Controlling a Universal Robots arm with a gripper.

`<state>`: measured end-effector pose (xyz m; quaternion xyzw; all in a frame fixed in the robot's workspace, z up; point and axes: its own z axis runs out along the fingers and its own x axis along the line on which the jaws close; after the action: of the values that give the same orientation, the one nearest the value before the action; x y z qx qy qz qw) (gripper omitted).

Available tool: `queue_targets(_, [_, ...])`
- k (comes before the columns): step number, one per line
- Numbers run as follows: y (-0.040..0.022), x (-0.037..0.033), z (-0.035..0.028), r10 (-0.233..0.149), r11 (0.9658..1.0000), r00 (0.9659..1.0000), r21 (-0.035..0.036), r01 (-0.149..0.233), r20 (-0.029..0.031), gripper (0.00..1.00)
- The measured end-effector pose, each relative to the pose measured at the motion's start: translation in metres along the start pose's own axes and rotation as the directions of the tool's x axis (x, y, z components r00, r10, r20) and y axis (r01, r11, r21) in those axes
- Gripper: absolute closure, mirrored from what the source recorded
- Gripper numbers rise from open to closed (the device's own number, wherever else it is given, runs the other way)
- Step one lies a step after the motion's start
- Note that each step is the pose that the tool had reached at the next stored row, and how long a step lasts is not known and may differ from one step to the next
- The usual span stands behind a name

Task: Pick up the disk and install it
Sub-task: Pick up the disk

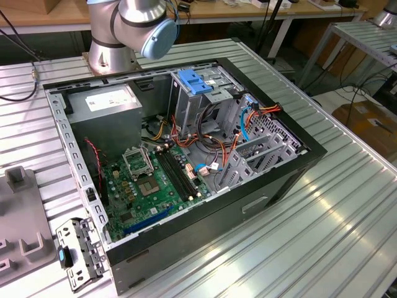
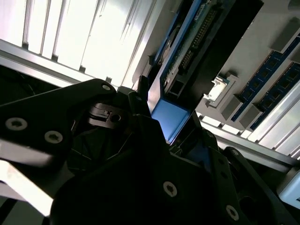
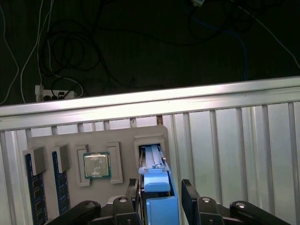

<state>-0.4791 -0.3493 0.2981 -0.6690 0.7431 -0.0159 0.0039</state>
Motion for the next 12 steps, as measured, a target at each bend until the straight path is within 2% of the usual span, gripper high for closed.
queue_targets(4, [0.0001, 0.0000, 0.0023, 0.000, 1.0000, 1.0000, -0.0012, 0.000, -0.0002, 0.51])
queue_targets(12, [0.0001, 0.0000, 0.0025, 0.000, 1.0000, 1.0000, -0.0013, 0.000, -0.0002, 0.51])
